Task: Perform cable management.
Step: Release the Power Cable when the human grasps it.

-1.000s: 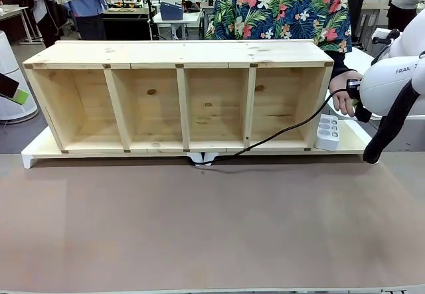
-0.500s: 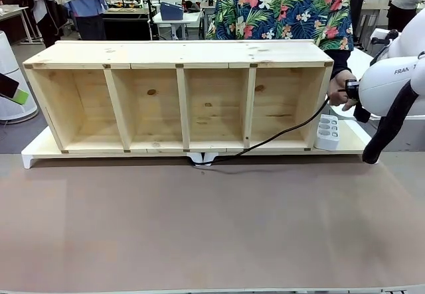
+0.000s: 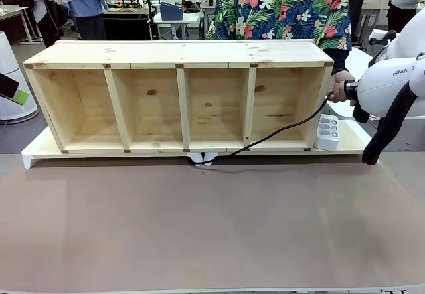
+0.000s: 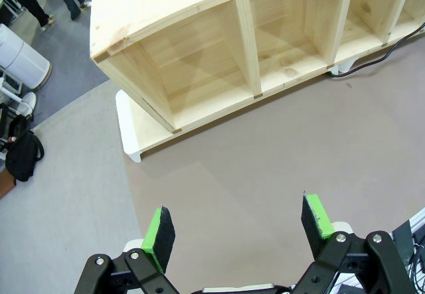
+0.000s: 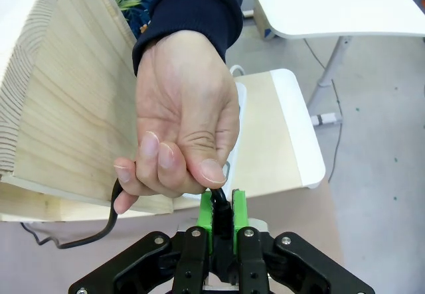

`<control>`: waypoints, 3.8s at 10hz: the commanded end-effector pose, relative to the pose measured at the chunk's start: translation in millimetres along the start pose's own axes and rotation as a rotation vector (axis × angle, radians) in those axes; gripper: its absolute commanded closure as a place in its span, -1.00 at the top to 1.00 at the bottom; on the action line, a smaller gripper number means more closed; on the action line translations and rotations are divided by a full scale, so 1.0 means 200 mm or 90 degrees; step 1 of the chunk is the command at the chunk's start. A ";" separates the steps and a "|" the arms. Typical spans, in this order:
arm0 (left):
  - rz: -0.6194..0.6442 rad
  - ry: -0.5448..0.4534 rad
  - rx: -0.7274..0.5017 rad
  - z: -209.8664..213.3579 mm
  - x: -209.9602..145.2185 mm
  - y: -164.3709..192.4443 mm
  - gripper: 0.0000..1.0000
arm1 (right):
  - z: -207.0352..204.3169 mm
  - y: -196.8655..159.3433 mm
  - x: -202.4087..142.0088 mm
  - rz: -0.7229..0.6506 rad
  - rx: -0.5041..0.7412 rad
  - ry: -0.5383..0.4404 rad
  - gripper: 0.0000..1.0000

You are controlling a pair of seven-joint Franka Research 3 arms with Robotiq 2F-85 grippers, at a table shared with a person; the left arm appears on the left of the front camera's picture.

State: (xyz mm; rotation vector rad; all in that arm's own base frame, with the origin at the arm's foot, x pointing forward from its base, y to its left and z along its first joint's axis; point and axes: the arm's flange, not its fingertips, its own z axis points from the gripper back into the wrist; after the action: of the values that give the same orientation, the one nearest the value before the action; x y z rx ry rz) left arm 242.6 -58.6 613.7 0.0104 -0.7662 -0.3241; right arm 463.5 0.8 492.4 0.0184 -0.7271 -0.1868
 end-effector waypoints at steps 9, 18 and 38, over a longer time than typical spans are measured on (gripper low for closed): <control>0.003 -0.004 0.000 0.00 0.01 0.00 1.00 | -0.01 -0.03 0.01 -0.002 0.010 0.011 0.02; 0.003 -0.004 0.000 0.00 0.01 0.00 1.00 | 0.01 -0.04 0.00 0.019 0.014 -0.026 1.00; 0.003 -0.004 0.000 0.00 0.01 0.00 1.00 | 0.00 -0.02 0.00 -0.001 -0.001 0.006 1.00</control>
State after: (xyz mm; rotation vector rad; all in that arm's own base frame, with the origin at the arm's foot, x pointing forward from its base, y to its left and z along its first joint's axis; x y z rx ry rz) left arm 242.6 -58.6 613.7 0.0104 -0.7662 -0.3241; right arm 463.7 -3.5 493.2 0.0162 -0.7263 -0.1831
